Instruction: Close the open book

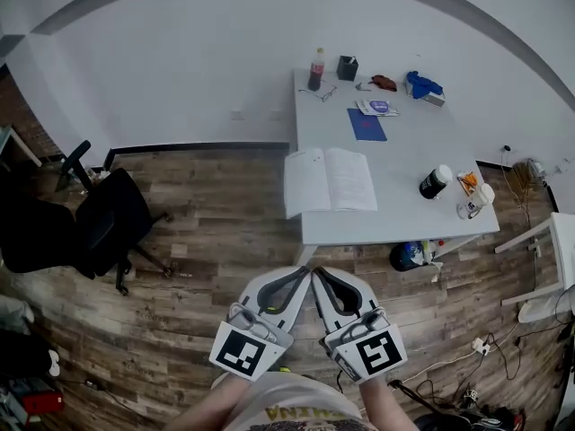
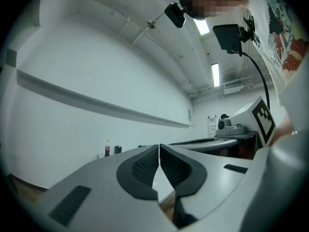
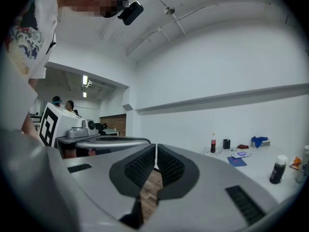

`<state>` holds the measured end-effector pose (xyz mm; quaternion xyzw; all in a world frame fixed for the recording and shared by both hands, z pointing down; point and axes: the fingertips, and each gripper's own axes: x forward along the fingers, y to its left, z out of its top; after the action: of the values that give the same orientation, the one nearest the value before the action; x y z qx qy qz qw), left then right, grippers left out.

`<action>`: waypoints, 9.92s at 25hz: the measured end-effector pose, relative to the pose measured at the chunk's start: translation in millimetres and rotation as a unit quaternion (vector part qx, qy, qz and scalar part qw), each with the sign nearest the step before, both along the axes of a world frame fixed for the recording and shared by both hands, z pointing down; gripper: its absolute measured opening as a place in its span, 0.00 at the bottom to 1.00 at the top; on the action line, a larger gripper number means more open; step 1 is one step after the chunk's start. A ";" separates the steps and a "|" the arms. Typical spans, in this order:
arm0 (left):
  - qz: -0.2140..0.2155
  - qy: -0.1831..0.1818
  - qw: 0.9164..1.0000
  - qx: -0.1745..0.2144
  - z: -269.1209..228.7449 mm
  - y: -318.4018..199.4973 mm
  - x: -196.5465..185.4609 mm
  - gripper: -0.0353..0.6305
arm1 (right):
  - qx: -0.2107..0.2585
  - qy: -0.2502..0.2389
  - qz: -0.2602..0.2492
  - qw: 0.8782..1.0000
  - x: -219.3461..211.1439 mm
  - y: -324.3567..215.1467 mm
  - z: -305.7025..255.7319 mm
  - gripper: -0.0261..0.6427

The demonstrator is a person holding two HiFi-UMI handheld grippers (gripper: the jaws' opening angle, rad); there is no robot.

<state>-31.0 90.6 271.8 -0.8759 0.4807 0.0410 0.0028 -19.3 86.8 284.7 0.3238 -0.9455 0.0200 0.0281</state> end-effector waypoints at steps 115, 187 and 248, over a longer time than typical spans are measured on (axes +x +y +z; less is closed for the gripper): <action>-0.102 -0.110 0.977 -0.149 426.8 -320.3 -85.0 0.31 | -0.090 0.214 -0.063 0.971 -47.3 -337.4 304.1 0.27; 0.082 -0.219 0.965 -0.117 264.7 -382.2 106.6 0.19 | -0.165 0.103 0.049 0.980 113.9 -385.4 214.6 0.27; 0.084 -0.203 0.970 -0.101 226.9 -354.0 146.1 0.07 | -0.142 0.068 0.045 0.986 149.3 -354.6 195.5 0.27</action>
<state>115.1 -263.4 498.7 -0.8986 0.3969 -0.1868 0.0083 130.0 -267.8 480.3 0.3598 -0.9133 0.1332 0.1370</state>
